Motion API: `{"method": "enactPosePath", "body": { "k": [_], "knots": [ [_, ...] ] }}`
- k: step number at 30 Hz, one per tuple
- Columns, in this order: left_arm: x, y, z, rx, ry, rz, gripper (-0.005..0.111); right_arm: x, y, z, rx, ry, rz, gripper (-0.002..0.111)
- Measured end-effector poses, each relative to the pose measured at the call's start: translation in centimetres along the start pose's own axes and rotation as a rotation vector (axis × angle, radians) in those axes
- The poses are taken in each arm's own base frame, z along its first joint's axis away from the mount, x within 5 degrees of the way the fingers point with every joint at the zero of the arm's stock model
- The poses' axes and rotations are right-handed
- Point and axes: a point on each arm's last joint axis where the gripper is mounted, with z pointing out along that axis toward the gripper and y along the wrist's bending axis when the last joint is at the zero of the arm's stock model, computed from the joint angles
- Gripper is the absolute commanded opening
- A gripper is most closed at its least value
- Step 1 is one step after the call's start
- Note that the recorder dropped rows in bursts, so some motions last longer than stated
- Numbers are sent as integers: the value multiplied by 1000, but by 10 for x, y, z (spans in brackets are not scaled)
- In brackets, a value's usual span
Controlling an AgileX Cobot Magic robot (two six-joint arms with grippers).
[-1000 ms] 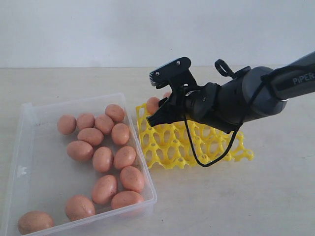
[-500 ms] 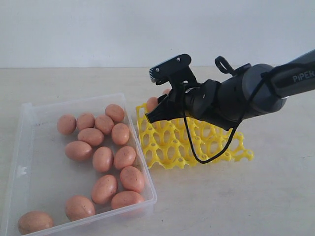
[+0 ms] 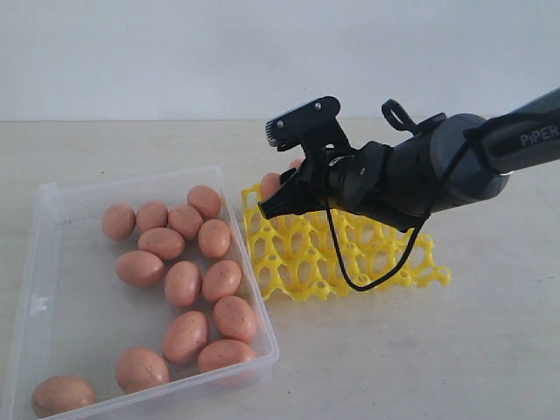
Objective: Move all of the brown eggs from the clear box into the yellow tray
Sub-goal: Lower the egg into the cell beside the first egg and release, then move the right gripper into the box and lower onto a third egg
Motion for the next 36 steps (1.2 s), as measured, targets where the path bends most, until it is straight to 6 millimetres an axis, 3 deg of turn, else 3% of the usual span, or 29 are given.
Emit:
{"method": "enactPosePath", "body": {
  "k": [2,21,24,31,36],
  "knots": [
    [0,0,0,0,0,0,-4,0,0,0,0,0,0,58],
    [0,0,0,0,0,0,-4,-5,-2,-3,18,-27,-1,58],
    [0,0,0,0,0,0,-4,-16,-5,-12,19,-60,-18,58],
    [0,0,0,0,0,0,-4,-63,-15,-60,-3,-186,-8,58],
    [0,0,0,0,0,0,-4,-82,-3,-95,-128,-203,-12,58]
  ]
}}
